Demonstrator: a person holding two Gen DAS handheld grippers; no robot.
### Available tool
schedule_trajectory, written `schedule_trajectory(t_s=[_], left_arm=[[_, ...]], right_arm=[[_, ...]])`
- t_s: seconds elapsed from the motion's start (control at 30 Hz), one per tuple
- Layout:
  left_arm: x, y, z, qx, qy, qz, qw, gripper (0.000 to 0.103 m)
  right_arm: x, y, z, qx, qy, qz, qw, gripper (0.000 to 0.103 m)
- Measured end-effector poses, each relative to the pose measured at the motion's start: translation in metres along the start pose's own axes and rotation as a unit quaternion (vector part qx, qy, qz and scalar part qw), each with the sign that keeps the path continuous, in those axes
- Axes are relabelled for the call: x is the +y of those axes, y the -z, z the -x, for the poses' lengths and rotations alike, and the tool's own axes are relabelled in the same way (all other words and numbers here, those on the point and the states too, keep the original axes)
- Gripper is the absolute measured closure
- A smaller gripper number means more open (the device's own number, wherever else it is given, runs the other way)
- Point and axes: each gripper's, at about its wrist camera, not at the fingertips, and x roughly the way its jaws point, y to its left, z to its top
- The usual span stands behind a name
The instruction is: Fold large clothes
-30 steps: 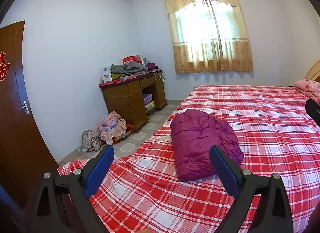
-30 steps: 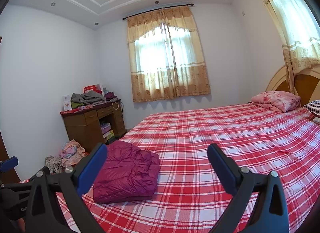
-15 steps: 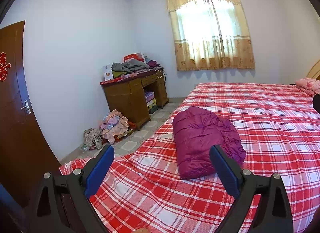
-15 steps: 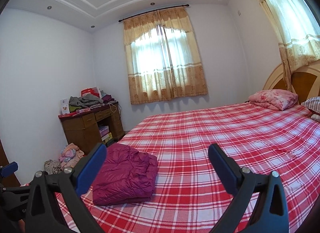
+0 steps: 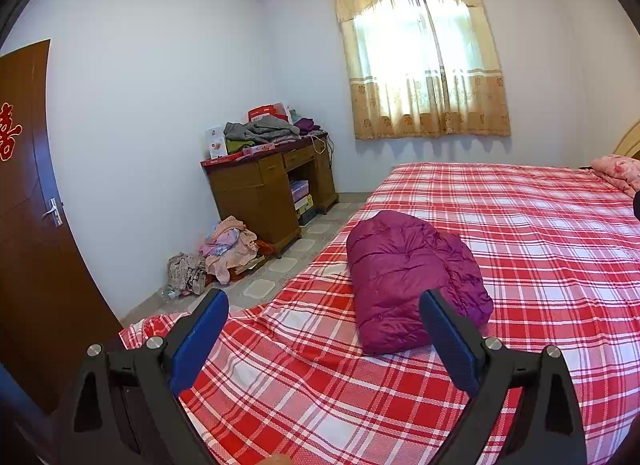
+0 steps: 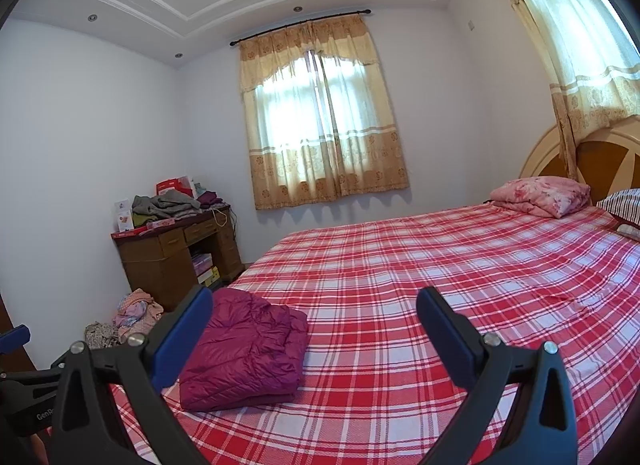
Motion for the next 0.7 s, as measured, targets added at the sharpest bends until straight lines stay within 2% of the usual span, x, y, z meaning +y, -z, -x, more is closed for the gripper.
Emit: schedule_trajectory(t_s=[0.5,0.7], left_arm=[[-0.0005,-0.0042,0.0008,-0.009,0.009,0.012,0.9999,0.006],[-0.0029,-0.0055,0.0034,-0.010,0.012,0.008,0.9998,0.006]], right_arm=[[-0.0091,-0.0063,0.0029,-0.011,0.009,-0.010,1.000,0.000],[-0.0086,-0.0062,0.0010,-0.003,0.005,-0.011,1.000,0.000]])
